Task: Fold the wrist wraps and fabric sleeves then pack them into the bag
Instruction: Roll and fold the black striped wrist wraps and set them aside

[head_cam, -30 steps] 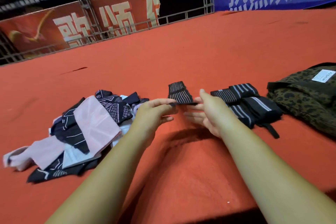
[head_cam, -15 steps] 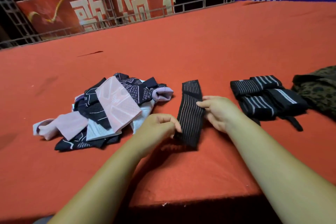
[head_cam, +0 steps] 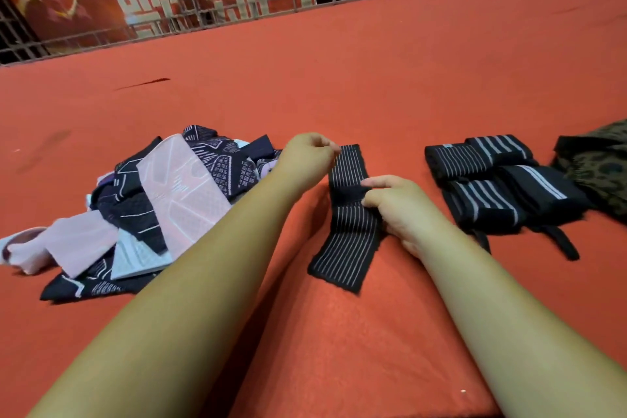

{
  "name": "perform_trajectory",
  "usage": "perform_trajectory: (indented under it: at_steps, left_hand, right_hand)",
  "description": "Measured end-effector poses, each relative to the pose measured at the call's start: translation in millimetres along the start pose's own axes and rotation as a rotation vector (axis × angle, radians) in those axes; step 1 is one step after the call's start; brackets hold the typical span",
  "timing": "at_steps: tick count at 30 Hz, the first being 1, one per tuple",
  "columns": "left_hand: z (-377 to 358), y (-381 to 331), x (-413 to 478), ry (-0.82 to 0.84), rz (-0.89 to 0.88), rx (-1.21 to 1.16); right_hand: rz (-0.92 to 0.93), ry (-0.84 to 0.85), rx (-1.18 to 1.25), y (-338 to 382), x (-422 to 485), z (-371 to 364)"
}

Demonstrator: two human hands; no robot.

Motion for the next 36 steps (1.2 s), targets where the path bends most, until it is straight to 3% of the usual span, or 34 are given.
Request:
perform_trajectory:
  at_steps: [4, 10, 15, 18, 21, 25, 28, 30, 34, 36]
  left_hand:
    - [-26, 2, 50, -0.051, -0.025, 0.276]
    - [-56, 19, 100, 0.046, -0.048, 0.526]
    - [-70, 30, 106, -0.12, -0.07, 0.677]
    - [-65, 35, 105, -0.151, -0.116, 0.61]
    - [-52, 39, 94, -0.057, -0.11, 0.458]
    - [-40, 39, 43, 0.031, -0.03, -0.014]
    - [-23, 36, -6, 0.064, 0.034, -0.224]
    - [-3, 30, -39, 0.066, 0.03, -0.331]
    - [42, 20, -94, 0.182, 0.062, -0.581]
    - [61, 15, -117, 0.232, 0.062, -0.634]
  right_hand:
    - [0.046, -0.039, 0.005, -8, 9, 1]
    - [0.03, -0.047, -0.01, -16, 13, 0]
    - [0.03, -0.063, -0.002, -17, 17, 0]
    - [0.032, -0.052, 0.006, -16, 15, -1]
    - [0.043, -0.066, 0.006, -11, 11, -1]
    - [0.013, -0.121, 0.039, -3, 1, -2]
    - [0.03, -0.071, 0.145, 12, -17, -10]
    - [0.109, 0.06, 0.207, 27, -36, -13]
    - [0.132, 0.756, 0.185, 61, -93, -14]
    - [0.124, 0.986, 0.143, 72, -117, -8]
Point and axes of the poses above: each hand's wrist, its own x-axis towards the middle knuckle, its own z-axis out of the back of the hand, y = z × x, the point moved 3 cm from there along x, towards the middle knuckle, and after that the axes turned 7 degrees about z, right-handed, at the moved point
